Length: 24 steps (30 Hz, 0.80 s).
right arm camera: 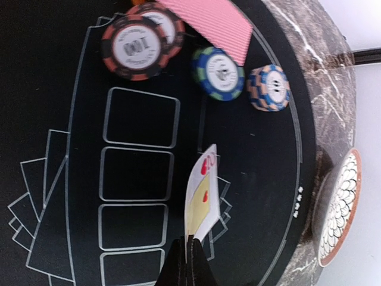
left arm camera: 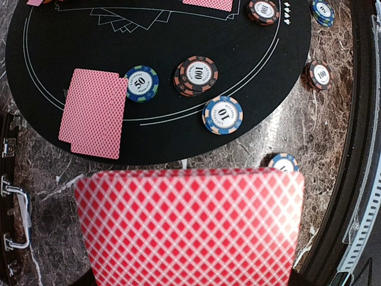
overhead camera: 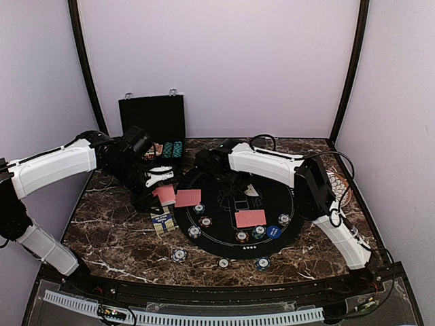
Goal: Distribute texas hold em gaming equipment
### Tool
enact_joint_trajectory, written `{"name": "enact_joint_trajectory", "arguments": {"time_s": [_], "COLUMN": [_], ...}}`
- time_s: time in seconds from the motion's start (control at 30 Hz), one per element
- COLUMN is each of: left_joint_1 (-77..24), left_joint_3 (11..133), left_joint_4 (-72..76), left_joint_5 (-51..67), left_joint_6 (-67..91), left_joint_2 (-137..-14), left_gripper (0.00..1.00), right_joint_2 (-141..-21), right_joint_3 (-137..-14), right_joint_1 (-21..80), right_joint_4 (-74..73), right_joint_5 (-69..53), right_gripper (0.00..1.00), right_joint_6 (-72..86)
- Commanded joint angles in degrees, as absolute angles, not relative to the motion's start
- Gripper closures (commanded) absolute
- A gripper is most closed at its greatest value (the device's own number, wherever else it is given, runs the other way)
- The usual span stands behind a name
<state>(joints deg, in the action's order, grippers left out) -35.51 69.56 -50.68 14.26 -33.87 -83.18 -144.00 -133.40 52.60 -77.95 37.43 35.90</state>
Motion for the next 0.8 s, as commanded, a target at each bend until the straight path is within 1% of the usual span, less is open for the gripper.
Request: {"name": "enact_joint_trajectory", "arguments": {"time_s": [0.0,0.13,0.47,0.63,0.77], "left_joint_1": [-35.42,-35.42,-35.42,-35.42,-35.42], "left_joint_3": [69.97,70.05,70.31,70.31,70.27], "left_joint_4": [-51.29,-51.49,-51.56,-51.53,-51.55], "left_joint_5": [14.83,14.81,14.98,15.0,15.06], "left_joint_6": [-34.54,-34.62,-34.33,-34.37,-34.37], "left_joint_2": [-81.24,-81.26,-81.56,-81.59,-81.57], "left_gripper": [1.0,1.0,1.0,1.0,1.0], "right_joint_2": [-148.02,-149.57,-149.25,-149.58,-149.55], "right_joint_3": [-137.23,-138.99,-139.31,-139.14,-138.5], "right_joint_1": [53.35,53.28,52.08,51.2,50.13], "right_joint_4": [-78.2,-76.34,-66.06,-61.94,-58.46], "right_joint_5": [35.23,32.94,26.59,24.01,21.97], "right_gripper": [1.0,1.0,0.99,0.93,0.83], "right_joint_6": [35.31,34.88,34.28,35.28,36.54]}}
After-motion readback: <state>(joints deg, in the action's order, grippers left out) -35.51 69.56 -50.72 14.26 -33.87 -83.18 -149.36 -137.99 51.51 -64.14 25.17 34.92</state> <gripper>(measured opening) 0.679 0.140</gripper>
